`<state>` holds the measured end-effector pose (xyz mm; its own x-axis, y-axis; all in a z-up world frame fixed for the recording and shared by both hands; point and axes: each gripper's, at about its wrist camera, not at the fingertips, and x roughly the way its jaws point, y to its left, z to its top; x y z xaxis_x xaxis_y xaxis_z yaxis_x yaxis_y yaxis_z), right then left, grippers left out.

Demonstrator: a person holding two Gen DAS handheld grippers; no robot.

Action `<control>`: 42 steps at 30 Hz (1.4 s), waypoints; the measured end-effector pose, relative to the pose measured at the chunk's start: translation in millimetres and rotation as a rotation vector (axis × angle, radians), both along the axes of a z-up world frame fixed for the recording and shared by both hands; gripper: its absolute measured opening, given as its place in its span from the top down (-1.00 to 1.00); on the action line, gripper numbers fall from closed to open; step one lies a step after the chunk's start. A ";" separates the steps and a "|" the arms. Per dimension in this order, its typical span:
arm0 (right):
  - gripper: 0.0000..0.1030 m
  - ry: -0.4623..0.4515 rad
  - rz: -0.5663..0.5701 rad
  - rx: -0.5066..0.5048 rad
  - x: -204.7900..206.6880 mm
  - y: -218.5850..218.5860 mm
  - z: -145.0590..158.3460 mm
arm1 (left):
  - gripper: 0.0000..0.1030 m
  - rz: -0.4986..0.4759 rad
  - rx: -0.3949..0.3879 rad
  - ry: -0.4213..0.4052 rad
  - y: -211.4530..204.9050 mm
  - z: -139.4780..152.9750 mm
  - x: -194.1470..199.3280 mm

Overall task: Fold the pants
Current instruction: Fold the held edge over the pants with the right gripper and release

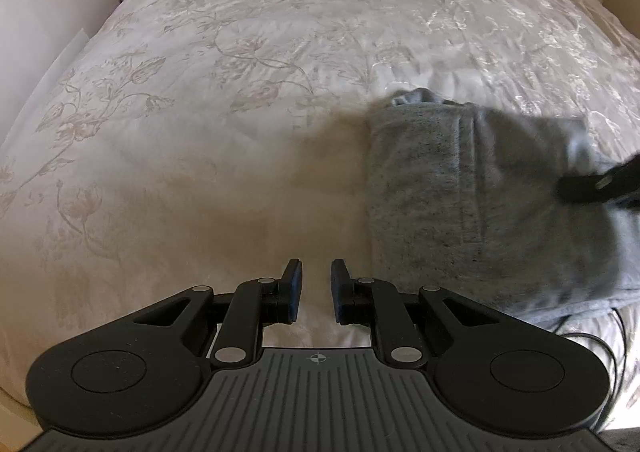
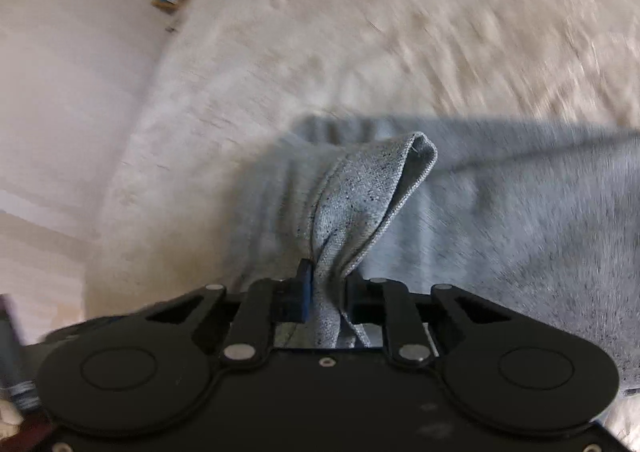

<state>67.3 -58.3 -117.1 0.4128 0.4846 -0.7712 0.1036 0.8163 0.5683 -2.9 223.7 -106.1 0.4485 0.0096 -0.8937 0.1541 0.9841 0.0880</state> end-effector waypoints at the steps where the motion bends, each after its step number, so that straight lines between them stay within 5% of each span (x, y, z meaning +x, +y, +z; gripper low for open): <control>1: 0.70 -0.022 -0.001 0.012 -1.3 -0.6 10.8 | 0.70 -0.003 -0.001 0.001 0.0 -0.8 2.0; 5: 0.74 -0.113 -0.041 0.019 -9.7 -18.1 58.8 | 0.70 -0.021 -0.007 -0.001 -5.8 -1.8 5.5; 10: 0.74 -0.119 -0.115 -0.107 -27.5 -76.0 86.9 | 0.70 -0.047 -0.021 -0.006 -25.3 -0.7 3.9; 15: 0.75 0.013 -0.185 -0.269 -39.0 -128.0 43.5 | 0.70 -0.077 -0.030 0.002 -50.6 -0.8 -0.3; 21: 0.75 0.125 -0.181 -0.313 -38.4 -139.7 -25.8 | 0.70 -0.121 -0.039 0.006 -81.9 1.2 -2.8; 30: 0.78 0.062 -0.104 -0.346 -42.4 -150.4 -7.7 | 0.69 -0.251 -0.058 0.049 -154.6 -20.3 -1.3; 34: 0.74 0.118 -0.136 -0.326 -41.6 -156.7 -41.0 | 0.68 -0.281 0.021 0.149 -175.3 -57.8 -5.7; 42: 0.41 0.066 -0.152 -0.326 -50.9 -170.8 -30.4 | 0.68 -0.243 0.061 0.147 -176.7 -45.8 -17.3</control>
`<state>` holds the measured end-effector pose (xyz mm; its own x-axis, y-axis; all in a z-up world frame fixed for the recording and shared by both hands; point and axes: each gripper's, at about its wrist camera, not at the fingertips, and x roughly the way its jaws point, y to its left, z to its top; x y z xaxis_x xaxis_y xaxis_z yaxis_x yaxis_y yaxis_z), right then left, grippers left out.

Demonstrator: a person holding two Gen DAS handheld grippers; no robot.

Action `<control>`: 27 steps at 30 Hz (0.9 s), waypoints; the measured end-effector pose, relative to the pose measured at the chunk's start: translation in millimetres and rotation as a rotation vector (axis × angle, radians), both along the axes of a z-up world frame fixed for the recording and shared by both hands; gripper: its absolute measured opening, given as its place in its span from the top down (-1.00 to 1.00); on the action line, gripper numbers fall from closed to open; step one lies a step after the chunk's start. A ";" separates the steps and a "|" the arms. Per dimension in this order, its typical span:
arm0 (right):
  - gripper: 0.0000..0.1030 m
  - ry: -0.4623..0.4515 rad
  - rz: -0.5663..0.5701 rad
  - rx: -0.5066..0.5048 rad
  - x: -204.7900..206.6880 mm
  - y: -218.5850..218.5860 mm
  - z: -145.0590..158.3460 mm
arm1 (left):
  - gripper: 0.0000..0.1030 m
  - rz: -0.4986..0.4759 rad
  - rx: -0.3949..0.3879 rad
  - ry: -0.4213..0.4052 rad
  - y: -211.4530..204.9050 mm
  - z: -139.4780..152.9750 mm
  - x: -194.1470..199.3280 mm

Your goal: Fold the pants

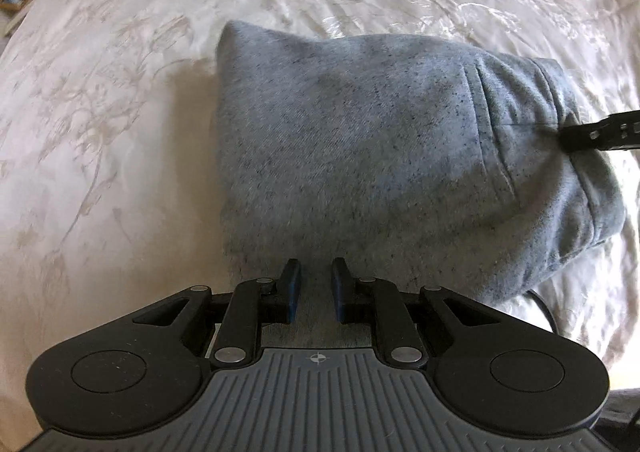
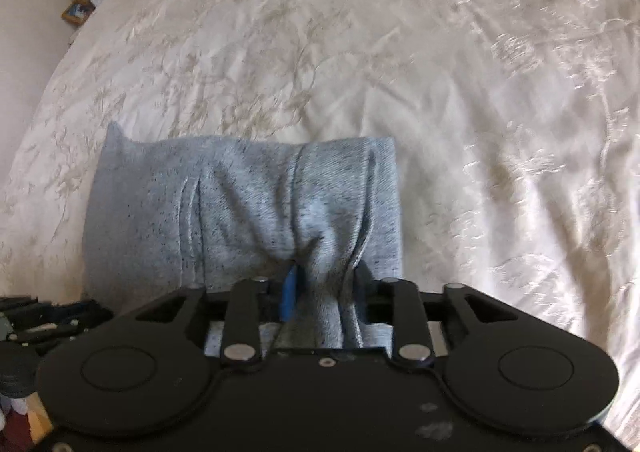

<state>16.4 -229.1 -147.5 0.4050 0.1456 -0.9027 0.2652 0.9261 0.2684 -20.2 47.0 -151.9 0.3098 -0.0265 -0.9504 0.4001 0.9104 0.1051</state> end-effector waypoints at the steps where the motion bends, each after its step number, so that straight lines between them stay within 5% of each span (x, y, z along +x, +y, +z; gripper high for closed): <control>1: 0.39 -0.014 -0.008 -0.030 -2.6 -1.8 6.1 | 0.68 0.007 0.003 -0.001 1.6 2.6 -1.7; 7: 0.42 -0.125 0.191 -0.034 -15.2 12.7 41.7 | 0.68 0.051 -0.009 -0.070 4.4 20.7 -20.2; 13: 0.43 0.017 0.352 -0.033 -31.8 34.3 3.6 | 0.68 0.023 0.043 0.015 -3.5 -2.4 -22.9; 18: 0.44 0.017 0.313 -0.004 -37.3 26.2 9.5 | 0.69 0.032 0.031 0.009 1.1 5.6 -20.6; 27: 0.26 -0.134 0.214 0.008 -19.7 10.7 49.6 | 0.68 0.038 -0.009 -0.085 0.6 39.7 18.7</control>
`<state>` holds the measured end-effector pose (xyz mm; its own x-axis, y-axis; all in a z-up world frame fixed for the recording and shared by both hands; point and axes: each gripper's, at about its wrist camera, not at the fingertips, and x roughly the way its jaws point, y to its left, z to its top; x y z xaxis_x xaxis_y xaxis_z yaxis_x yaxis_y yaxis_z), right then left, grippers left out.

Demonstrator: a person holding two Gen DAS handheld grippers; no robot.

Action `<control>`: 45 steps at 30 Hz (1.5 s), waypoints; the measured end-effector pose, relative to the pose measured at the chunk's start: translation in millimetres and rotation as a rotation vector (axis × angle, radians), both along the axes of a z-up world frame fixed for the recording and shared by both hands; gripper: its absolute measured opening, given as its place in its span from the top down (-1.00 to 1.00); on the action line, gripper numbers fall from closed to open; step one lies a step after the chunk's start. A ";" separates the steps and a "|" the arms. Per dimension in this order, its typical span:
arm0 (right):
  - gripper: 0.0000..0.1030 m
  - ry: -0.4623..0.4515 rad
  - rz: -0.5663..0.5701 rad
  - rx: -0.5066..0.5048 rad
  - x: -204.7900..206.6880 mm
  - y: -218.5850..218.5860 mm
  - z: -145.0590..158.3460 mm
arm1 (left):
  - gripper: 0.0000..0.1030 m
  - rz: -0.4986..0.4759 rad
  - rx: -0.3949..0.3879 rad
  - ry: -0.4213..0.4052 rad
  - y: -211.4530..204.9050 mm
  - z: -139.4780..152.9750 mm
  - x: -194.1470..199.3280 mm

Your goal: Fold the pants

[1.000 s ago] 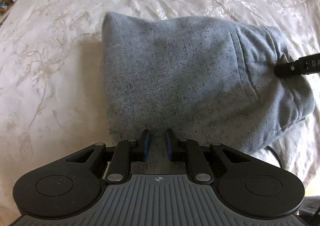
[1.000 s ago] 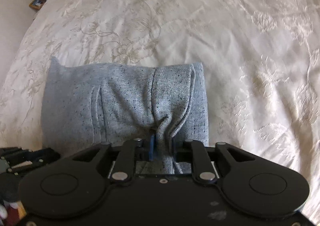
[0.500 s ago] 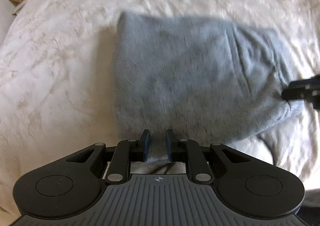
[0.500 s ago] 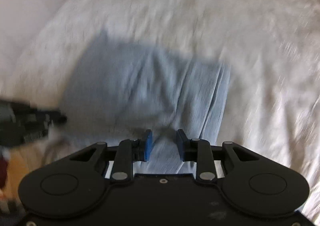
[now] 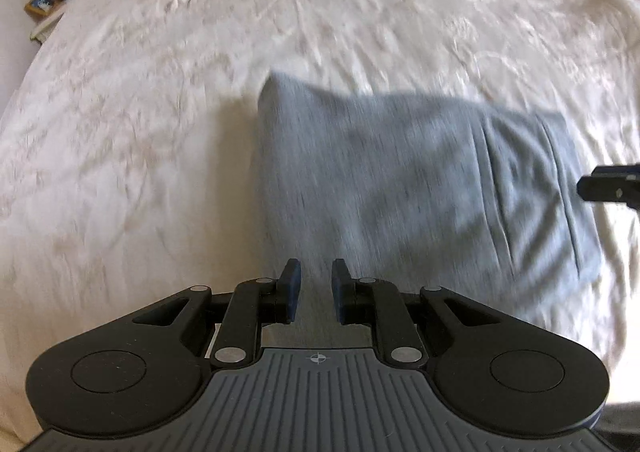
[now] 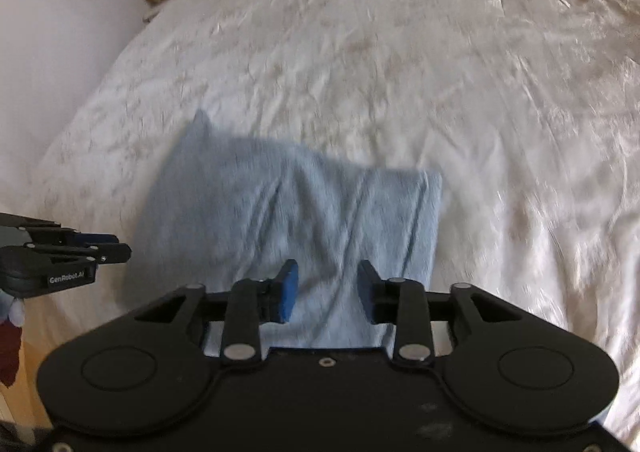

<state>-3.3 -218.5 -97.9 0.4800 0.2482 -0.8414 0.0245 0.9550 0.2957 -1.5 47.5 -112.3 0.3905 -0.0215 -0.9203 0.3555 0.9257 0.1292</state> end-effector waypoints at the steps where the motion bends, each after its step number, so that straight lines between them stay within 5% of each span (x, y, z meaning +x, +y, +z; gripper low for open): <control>1: 0.26 -0.003 -0.007 -0.001 7.1 0.8 -0.9 | 0.68 0.000 -0.005 -0.001 -2.3 -0.1 8.7; 10: 0.13 0.093 -0.051 -0.043 45.9 16.7 -30.8 | 0.68 -0.025 0.006 -0.016 -24.7 -16.6 80.3; 22: 0.07 0.160 -0.118 -0.067 52.1 17.0 -49.8 | 0.68 0.030 0.048 0.063 -19.2 -56.9 160.5; 31: -0.25 0.176 -0.087 -0.088 64.9 29.4 -59.0 | 0.67 0.047 0.037 0.069 -17.4 -57.0 165.4; 45: -0.33 0.149 -0.043 -0.166 52.6 45.9 -57.1 | 0.67 0.124 -0.005 0.046 13.4 -21.5 111.3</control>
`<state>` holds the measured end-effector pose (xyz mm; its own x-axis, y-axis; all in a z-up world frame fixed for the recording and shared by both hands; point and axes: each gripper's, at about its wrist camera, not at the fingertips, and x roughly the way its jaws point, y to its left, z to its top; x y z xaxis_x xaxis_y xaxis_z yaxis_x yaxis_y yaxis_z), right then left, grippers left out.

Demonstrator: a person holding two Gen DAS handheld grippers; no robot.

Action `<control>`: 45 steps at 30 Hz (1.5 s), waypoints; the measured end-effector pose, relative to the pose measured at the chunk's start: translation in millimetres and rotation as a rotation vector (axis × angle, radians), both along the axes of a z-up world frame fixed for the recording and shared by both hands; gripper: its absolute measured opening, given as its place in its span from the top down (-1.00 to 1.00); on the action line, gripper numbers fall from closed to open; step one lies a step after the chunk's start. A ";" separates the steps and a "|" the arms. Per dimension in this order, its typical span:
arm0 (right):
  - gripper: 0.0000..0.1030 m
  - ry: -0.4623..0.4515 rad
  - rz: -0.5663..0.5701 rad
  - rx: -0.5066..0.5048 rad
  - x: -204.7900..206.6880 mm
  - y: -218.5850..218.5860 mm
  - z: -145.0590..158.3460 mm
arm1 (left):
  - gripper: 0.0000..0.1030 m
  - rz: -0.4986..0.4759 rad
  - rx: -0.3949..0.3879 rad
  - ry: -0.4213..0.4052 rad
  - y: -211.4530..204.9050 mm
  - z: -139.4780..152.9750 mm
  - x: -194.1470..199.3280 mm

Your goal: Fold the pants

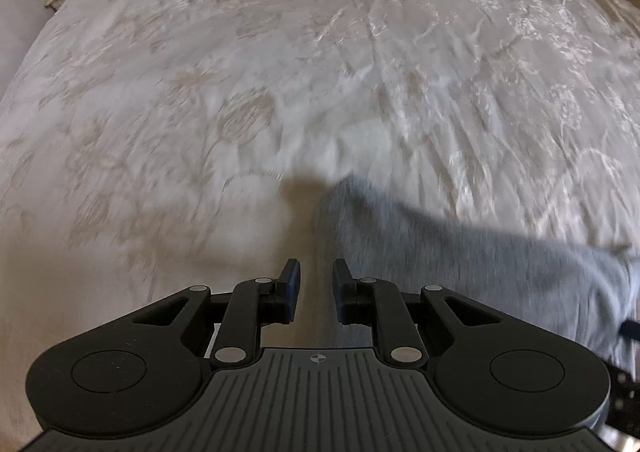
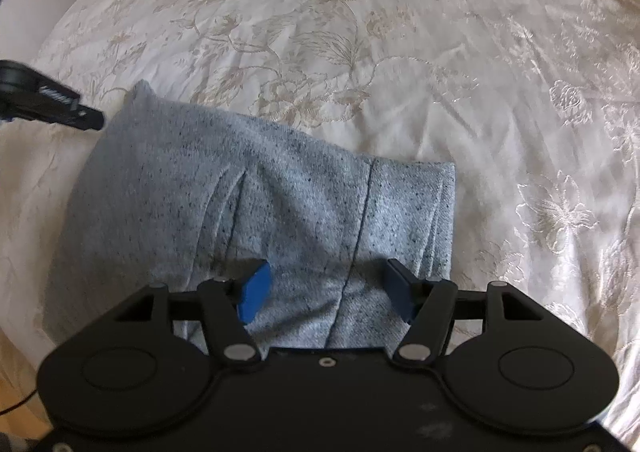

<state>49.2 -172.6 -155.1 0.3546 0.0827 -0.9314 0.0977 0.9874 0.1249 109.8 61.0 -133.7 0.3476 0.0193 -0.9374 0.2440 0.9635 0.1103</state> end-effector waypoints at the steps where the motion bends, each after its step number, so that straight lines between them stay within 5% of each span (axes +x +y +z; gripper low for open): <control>1: -0.38 -0.001 0.006 -0.008 -3.1 0.1 0.4 | 0.67 0.001 -0.004 0.003 3.2 1.2 -7.6; 6: -0.44 -0.004 -0.005 -0.016 -21.7 -0.2 3.0 | 0.67 -0.031 -0.028 0.045 12.8 -3.9 -47.0; 10: -0.75 0.019 -0.053 0.010 -38.5 -3.3 0.6 | 0.67 -0.077 -0.017 0.064 14.0 -13.0 -73.2; 19: -0.89 0.039 -0.147 0.091 -65.4 -20.3 -1.3 | 0.67 -0.163 -0.012 0.015 15.6 -15.1 -107.6; 26: -0.90 -0.016 -0.183 0.103 -53.5 -37.0 10.9 | 0.67 -0.129 -0.054 -0.018 27.3 -7.9 -98.3; 35: -0.93 0.008 -0.172 0.125 -19.0 -51.4 -2.8 | 0.67 -0.156 -0.080 0.045 17.1 -30.3 -69.6; 45: -1.00 0.021 -0.169 0.283 0.4 -60.9 -30.6 | 0.64 -0.206 -0.104 0.050 15.6 -51.6 -62.3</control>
